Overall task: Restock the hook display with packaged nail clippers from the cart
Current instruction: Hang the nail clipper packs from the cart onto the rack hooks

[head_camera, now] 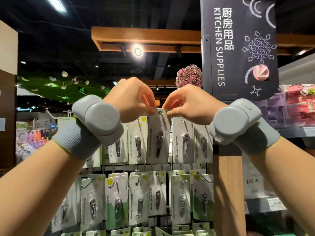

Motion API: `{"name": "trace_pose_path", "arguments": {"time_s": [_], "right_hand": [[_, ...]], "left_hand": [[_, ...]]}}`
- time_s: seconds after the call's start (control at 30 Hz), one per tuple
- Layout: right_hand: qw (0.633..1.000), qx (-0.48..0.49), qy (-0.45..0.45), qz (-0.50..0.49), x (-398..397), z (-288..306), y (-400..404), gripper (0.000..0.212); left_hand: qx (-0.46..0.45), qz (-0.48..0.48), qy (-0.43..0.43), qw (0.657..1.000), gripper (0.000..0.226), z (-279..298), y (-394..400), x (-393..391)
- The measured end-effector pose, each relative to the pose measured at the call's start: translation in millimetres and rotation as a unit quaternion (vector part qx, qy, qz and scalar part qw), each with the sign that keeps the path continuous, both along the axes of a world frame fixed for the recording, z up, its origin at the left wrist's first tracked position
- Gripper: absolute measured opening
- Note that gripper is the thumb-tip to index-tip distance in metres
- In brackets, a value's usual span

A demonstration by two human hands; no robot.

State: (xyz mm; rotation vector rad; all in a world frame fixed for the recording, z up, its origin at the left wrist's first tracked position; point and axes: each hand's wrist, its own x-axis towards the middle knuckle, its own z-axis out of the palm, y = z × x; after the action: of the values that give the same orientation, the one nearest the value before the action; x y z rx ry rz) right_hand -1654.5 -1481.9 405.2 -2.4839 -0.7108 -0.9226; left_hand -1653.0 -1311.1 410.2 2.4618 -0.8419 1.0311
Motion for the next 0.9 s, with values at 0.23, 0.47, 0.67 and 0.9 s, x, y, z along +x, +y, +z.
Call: {"name": "trace_pose_path", "arguments": {"time_s": [0.23, 0.47, 0.67, 0.9], "right_hand": [[0.992, -0.065, 0.019, -0.103, 23.0, 3.7, 9.5, 0.009], [0.986, -0.095, 0.034, -0.131, 30.8, 4.3, 16.0, 0.017], [0.993, 0.02, -0.065, -0.096, 18.6, -2.1, 10.5, 0.016], [0.956, 0.221, -0.183, -0.057, -27.2, -42.2, -2.2, 0.011]], "left_hand": [[0.035, 0.099, 0.015, 0.994, 0.015, 2.2, -14.9, 31.6], [0.038, 0.119, 0.037, 0.992, 0.017, 5.2, -21.2, 45.7], [-0.026, 0.017, -0.009, 0.999, 0.007, -2.8, -9.7, 28.8], [-0.136, -0.069, -0.201, 0.968, 0.008, -45.4, -1.5, -9.1]]}}
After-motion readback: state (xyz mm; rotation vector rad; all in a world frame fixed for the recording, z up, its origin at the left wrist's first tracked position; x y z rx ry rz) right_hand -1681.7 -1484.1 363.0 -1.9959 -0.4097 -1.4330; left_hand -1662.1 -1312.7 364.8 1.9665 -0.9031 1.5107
